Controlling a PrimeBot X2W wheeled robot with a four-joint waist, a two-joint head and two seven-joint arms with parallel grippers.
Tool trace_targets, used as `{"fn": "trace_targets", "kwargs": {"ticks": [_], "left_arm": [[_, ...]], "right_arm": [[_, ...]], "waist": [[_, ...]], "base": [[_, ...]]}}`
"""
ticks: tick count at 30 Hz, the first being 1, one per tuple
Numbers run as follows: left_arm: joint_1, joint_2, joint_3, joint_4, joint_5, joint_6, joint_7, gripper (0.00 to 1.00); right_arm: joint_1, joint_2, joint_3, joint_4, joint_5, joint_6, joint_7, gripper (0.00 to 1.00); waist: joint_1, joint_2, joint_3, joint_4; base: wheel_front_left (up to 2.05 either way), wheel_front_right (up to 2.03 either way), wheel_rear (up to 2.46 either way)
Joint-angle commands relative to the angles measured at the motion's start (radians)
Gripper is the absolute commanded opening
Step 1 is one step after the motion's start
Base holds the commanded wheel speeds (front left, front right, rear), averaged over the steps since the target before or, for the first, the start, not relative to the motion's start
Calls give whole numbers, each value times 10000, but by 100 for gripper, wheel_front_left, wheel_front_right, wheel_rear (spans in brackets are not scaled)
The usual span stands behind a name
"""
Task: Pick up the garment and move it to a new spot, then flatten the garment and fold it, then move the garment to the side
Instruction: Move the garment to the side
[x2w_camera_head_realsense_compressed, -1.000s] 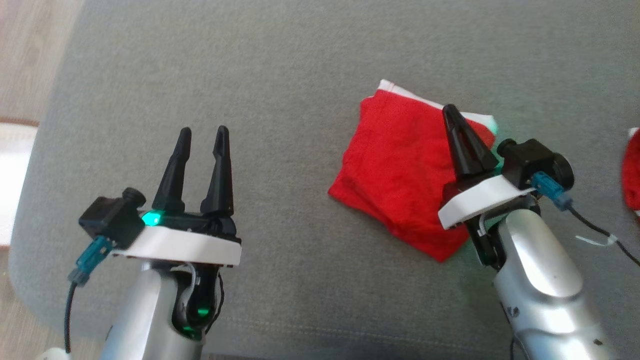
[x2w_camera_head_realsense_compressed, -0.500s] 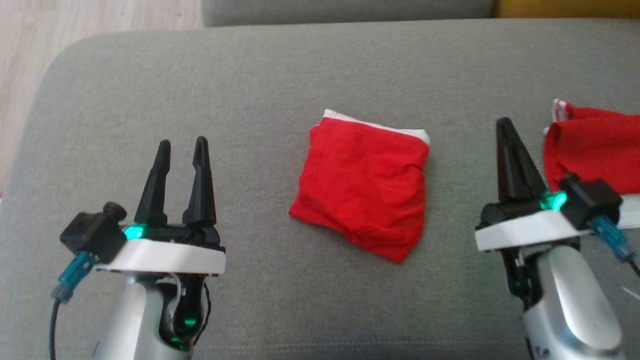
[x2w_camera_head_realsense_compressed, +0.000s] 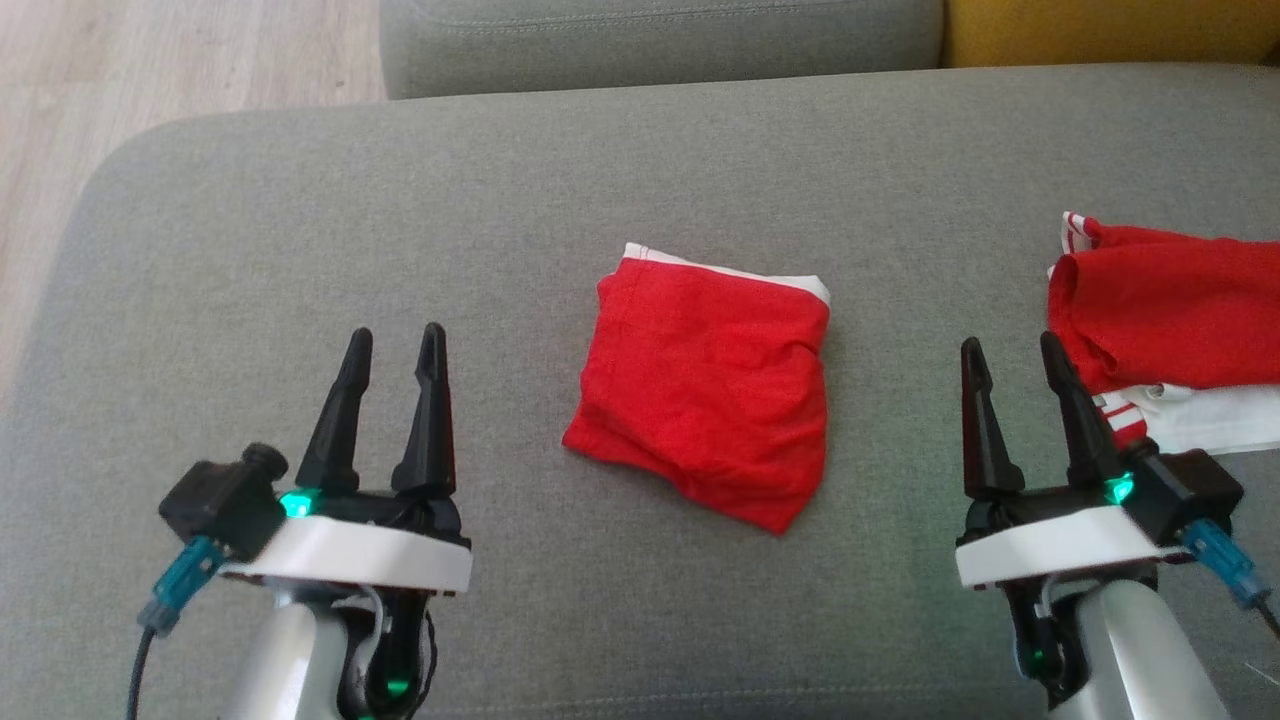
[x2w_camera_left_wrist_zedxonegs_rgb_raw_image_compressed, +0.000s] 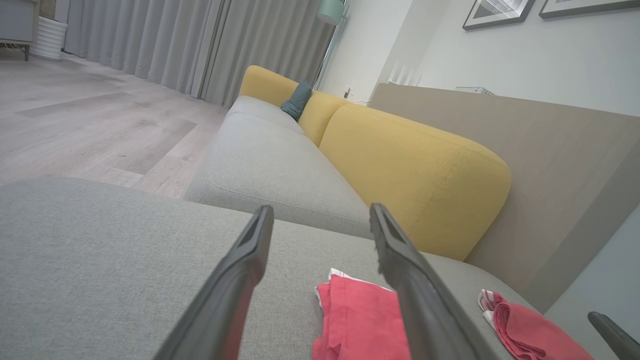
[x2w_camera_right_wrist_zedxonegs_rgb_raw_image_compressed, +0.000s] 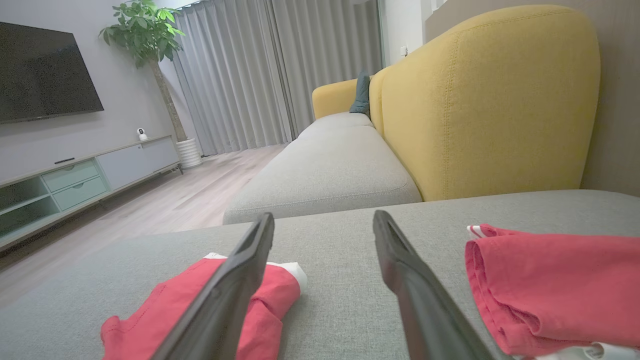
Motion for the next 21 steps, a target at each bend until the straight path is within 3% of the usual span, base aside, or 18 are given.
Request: {"fn": "trace_targets", "kwargs": {"ticks": [1, 9, 14, 18, 21], "left_arm": [[-245, 81, 245, -263, 133, 28, -51, 100], [-327, 81, 205, -292, 127, 11, -51, 100], [-398, 81, -63, -205, 110, -21, -51, 100], [-552, 81, -172, -129, 121, -68, -51, 100], [-672, 81, -274, -92, 97, -74, -51, 100]], "right_arm": [[-260, 8, 299, -296, 70, -7, -64, 100], [-301, 8, 346, -39, 168, -7, -64, 100], [-476, 9, 717, 738, 681, -7, 143, 100], [-816, 9, 1167, 1508, 1326, -7, 539, 100], [-1137, 9, 1323, 2238, 2568, -7, 919, 100]], "waist": [[0, 0, -16, 6], [0, 0, 135, 149], [0, 0, 548, 543], [0, 0, 863, 883], [0, 0, 1052, 1188]], "base": [[0, 0, 0], [0, 0, 0], [0, 0, 0], [0, 0, 0], [0, 0, 0]]}}
